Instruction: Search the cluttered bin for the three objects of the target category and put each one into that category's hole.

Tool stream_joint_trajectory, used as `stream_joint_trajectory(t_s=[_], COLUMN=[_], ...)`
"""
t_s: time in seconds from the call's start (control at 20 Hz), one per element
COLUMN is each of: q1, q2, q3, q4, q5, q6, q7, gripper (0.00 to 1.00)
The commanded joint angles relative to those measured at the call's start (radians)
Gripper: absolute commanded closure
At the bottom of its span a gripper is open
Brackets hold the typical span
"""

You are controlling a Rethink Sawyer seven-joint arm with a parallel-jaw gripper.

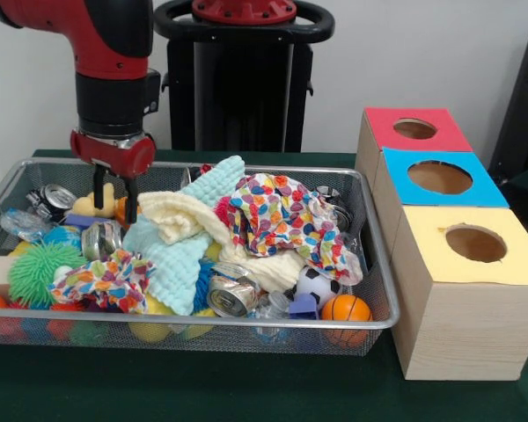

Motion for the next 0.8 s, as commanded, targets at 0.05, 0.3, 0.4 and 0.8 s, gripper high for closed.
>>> stream_joint_trajectory(t_s=[0.05,0.3,0.4,0.8], q1=[-0.072,-0.094,-0.095,-0.085], q2=[-0.014,-0.016,-0.009,0.041], q3=[0.038,0.022,0.008,-0.022], q4=[0.068,0.112,0.126,0.137], q5=[-0.03,-0.057,-0.067,-0.078], q6=[-0.037,-0.08,-0.105,-0.188], q7=[0.079,0.086,0.092,0.119], gripper=[0.0,0.0,0.0,0.0])
